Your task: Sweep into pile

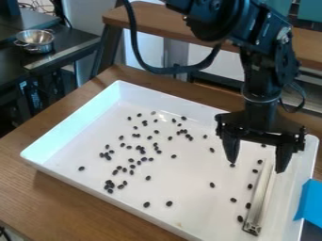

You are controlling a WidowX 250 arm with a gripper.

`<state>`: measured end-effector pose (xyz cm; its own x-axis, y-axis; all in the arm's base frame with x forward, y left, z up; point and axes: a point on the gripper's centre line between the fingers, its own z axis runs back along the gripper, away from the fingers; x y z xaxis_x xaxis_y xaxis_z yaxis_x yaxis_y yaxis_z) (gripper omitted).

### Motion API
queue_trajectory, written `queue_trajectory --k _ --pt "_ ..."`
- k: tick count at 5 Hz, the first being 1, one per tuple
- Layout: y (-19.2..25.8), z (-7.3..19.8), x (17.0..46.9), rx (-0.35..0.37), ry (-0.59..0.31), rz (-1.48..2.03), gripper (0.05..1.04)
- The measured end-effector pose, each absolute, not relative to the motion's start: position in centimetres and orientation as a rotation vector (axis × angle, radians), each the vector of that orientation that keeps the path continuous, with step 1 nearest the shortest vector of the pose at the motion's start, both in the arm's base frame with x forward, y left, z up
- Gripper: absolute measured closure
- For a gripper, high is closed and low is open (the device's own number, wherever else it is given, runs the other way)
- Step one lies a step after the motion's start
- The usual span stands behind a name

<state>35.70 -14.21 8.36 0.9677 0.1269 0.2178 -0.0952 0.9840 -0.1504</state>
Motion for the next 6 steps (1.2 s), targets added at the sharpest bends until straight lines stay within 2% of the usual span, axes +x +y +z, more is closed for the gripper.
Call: queue_trajectory --k 1,3,4,5,6 --pt "-14.2 7.2 35.5 -0.129 -0.198 0.12 0.083" --pt "-14.4 7.1 36.0 -0.151 -0.203 0.166 0.083" --pt "-14.0 5.8 36.2 -0.139 -0.183 0.186 0.083" --pt "-14.3 6.1 36.3 -0.15 -0.173 0.19 0.083" --pt "-14.3 5.2 36.5 -0.135 -0.154 0.197 0.083"
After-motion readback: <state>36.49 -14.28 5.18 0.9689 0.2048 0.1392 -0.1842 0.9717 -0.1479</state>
